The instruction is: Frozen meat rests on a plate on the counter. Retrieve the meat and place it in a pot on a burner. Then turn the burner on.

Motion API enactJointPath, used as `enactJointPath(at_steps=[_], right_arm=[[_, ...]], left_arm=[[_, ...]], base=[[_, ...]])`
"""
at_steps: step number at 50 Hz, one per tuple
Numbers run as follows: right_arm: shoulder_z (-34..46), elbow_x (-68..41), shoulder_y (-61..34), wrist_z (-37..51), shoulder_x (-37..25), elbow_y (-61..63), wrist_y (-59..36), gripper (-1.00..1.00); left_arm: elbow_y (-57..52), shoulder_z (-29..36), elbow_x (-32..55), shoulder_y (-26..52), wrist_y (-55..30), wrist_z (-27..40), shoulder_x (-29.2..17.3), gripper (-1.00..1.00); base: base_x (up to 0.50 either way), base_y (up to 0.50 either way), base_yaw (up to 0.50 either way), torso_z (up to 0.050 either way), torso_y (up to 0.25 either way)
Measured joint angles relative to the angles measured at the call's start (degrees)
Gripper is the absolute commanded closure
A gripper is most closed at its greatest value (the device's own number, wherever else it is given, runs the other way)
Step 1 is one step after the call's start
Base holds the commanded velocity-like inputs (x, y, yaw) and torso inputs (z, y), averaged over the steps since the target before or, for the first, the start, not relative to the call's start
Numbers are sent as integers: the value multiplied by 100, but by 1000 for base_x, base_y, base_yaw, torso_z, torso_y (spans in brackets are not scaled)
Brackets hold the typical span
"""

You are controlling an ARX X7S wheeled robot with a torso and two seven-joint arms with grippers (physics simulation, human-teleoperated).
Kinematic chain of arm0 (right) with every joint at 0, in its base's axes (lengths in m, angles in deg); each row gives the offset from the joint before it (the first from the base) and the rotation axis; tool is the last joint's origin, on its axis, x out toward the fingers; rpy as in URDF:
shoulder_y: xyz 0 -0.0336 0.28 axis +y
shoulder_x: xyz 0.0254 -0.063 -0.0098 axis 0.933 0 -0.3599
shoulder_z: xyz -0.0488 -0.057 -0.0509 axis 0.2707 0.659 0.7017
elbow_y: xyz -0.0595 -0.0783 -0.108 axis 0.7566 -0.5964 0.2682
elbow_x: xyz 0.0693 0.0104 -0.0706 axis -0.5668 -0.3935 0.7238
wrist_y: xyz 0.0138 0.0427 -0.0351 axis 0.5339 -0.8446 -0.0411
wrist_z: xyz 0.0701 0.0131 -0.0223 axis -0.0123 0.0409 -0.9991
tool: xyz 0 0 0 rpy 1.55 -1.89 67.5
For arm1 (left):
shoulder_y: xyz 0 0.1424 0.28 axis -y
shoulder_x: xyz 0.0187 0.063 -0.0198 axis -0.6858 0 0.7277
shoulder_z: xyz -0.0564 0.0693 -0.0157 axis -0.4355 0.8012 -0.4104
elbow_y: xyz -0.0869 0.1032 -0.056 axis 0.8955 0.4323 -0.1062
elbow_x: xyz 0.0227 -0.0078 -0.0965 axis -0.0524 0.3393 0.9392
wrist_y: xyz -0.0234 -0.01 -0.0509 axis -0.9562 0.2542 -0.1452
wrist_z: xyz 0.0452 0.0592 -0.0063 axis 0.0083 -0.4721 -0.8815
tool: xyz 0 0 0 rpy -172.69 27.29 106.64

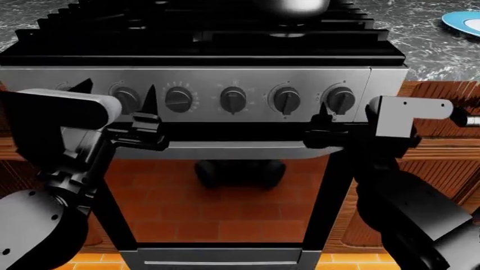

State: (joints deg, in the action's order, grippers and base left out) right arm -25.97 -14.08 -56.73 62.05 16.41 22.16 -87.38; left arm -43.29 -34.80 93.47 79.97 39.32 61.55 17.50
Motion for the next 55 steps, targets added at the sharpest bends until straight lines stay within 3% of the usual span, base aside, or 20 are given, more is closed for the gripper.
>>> enactJointPath(at_steps=[35, 36, 55], right_arm=[[211, 375, -173, -218, 79, -729, 420, -100], [217, 384, -177, -223, 82, -748, 431, 100], [283, 457, -213, -257, 81, -871, 570, 100]], left_arm=[[172, 110, -150, -25, 186, -134, 19, -100], [198, 120, -169, -21, 202, -152, 24, -100], [347, 201, -288, 1, 315, -253, 49, -100]], base=[[0, 0, 0, 0, 0], [0, 0, 0, 0, 0], [0, 0, 0, 0, 0]])
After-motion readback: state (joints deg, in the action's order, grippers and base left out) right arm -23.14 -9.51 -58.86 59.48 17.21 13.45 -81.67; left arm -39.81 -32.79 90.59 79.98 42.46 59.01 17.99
